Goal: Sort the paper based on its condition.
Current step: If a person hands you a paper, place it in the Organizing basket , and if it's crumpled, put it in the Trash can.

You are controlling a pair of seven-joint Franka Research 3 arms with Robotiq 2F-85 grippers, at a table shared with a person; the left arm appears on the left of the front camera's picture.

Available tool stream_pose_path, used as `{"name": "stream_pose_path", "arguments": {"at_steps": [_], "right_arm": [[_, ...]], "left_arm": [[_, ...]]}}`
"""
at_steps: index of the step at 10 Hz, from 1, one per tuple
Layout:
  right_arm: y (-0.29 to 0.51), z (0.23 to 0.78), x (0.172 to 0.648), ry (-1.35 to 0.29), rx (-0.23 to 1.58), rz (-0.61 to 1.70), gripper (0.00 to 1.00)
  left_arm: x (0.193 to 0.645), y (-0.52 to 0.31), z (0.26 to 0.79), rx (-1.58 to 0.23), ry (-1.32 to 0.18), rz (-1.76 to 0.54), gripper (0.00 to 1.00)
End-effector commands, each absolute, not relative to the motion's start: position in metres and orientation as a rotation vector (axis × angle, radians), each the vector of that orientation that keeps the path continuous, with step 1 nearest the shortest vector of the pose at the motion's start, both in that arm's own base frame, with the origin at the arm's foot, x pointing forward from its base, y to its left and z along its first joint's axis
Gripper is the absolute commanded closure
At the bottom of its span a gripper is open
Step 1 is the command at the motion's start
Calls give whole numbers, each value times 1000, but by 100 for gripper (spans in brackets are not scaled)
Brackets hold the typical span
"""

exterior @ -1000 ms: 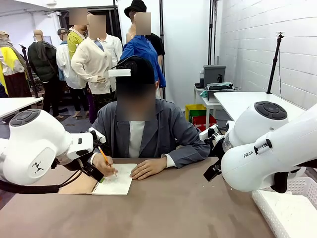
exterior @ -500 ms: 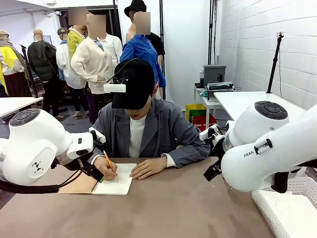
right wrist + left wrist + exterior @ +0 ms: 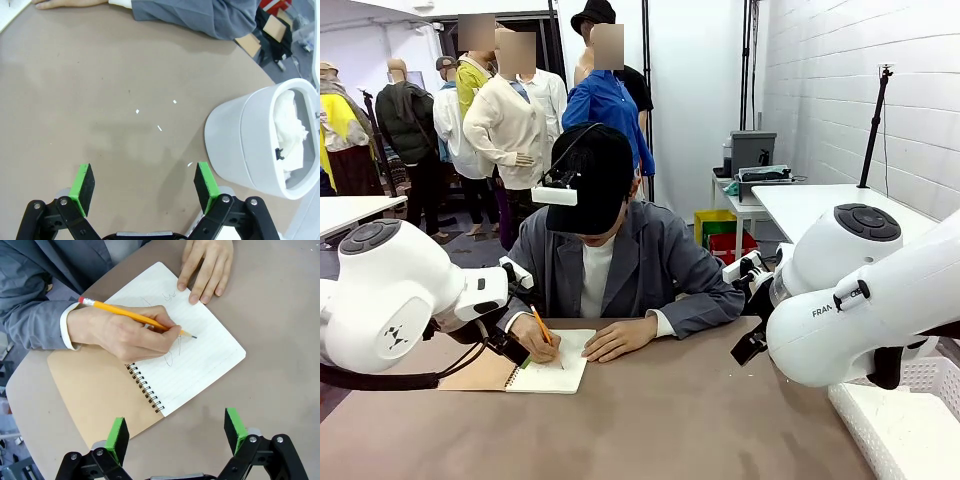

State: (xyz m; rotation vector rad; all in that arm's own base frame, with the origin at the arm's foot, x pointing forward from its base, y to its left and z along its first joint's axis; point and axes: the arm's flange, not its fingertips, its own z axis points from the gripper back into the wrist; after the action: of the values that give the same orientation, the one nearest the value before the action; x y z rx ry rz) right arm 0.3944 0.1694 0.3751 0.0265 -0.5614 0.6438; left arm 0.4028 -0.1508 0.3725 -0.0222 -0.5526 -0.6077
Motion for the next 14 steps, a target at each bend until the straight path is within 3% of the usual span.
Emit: {"name": "stream_pose_path", "arguments": {"at_steps": [1, 9, 14], "right_arm": [[169, 375, 394, -562, 27, 644, 0], [169, 375, 394, -561, 26, 644, 0], [186, 374, 393, -461, 238, 650, 0]], "left_arm": [[403, -151, 372, -22, -553, -607, 0], [402, -149, 375, -49, -538, -624, 0], [379, -137, 402, -167, -466, -683, 0]]}}
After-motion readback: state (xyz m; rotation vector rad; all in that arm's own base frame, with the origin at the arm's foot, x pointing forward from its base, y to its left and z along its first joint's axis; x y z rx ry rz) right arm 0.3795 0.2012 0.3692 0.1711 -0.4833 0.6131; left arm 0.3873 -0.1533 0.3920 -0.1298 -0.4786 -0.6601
